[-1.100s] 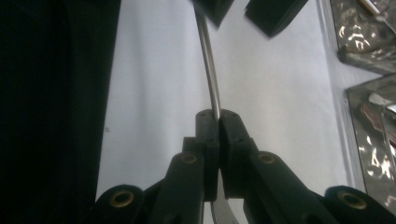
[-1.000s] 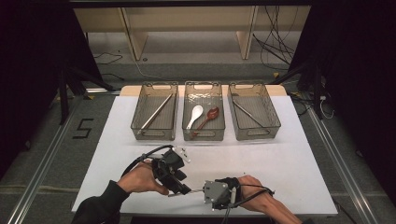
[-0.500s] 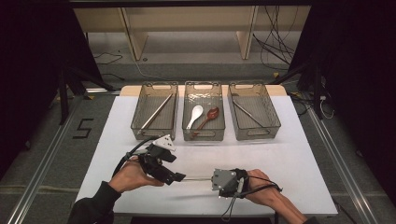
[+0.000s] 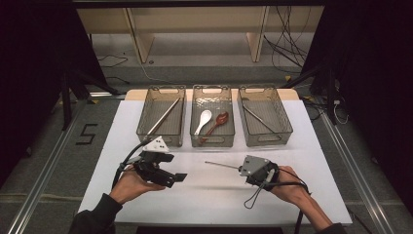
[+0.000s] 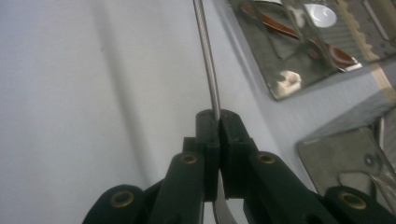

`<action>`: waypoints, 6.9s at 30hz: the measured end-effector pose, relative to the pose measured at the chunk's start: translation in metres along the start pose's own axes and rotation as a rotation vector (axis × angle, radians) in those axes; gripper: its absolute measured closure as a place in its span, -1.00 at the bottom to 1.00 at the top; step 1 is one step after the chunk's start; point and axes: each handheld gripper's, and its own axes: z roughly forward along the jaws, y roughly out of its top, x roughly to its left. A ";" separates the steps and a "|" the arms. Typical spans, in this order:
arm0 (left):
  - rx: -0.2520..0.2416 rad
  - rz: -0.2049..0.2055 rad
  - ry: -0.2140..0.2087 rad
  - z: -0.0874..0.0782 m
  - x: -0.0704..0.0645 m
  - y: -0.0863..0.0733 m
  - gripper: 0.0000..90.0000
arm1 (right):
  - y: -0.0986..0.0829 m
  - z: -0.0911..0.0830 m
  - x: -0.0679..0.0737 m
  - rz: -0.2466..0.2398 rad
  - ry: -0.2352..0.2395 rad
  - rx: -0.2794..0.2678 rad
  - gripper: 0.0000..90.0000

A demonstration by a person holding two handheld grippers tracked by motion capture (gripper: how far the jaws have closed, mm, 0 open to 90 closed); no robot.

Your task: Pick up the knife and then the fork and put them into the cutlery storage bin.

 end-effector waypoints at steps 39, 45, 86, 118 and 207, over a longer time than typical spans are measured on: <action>-0.084 -0.070 0.091 -0.018 0.014 -0.032 -0.64 | -0.018 -0.014 -0.140 0.500 -0.152 0.010 0.96; -0.079 -0.061 0.092 -0.017 0.013 -0.032 -0.64 | -0.019 0.001 -0.156 0.552 -0.163 0.044 0.96; -0.121 -0.051 0.105 -0.021 0.013 -0.032 -0.65 | -0.016 0.041 -0.194 0.713 -0.174 0.108 0.95; -0.114 -0.047 0.097 -0.019 0.012 -0.032 -0.65 | -0.013 0.048 -0.190 0.729 -0.157 0.106 0.50; -0.272 -0.108 0.023 -0.029 0.008 -0.039 -0.65 | -0.040 -0.054 -0.002 0.692 0.014 -0.454 -0.56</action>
